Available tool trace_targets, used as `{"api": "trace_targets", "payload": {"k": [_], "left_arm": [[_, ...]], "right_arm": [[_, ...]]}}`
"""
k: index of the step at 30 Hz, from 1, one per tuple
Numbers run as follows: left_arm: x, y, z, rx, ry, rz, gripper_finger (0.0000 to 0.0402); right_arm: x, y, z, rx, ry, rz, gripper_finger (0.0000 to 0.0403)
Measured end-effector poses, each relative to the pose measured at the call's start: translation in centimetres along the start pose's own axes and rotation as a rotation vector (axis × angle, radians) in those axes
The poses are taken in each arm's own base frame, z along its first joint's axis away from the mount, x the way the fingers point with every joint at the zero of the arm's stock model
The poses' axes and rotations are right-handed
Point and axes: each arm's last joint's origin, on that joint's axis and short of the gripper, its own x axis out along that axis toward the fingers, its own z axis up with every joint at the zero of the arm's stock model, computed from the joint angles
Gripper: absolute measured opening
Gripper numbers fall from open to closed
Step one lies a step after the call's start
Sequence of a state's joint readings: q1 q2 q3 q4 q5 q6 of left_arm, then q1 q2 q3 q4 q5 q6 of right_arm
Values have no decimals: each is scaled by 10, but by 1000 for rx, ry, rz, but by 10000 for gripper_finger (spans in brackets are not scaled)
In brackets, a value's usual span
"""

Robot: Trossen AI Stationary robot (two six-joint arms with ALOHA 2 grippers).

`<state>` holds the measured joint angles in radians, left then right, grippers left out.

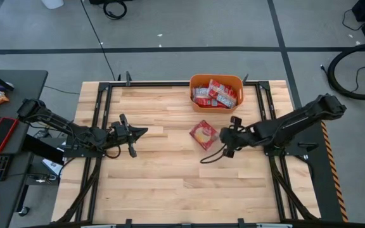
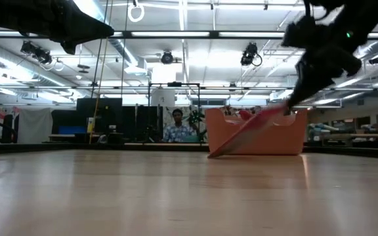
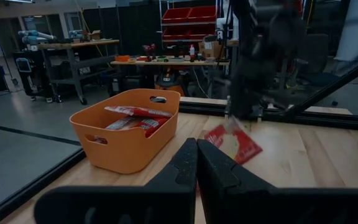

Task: Sort popcorn bags into baskets
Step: Put the red popcorn bag into the orange bin

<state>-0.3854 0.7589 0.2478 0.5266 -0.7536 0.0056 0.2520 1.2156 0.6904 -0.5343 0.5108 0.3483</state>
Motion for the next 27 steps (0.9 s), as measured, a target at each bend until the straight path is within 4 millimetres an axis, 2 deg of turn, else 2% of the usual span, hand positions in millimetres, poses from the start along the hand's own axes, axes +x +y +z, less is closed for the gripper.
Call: {"api": "trace_targets", "payload": {"k": [8,16,27], "left_arm": [[0,0,0,0,0,0,9],[0,0,0,0,0,0,9],[0,0,0,0,0,0,9]], "right_arm": [[-32,-17,23,42,-167,-49,2],[-39,-30,26,48,-211,-97,1],[-58,-51,43,75,-422,-198,1]]}}
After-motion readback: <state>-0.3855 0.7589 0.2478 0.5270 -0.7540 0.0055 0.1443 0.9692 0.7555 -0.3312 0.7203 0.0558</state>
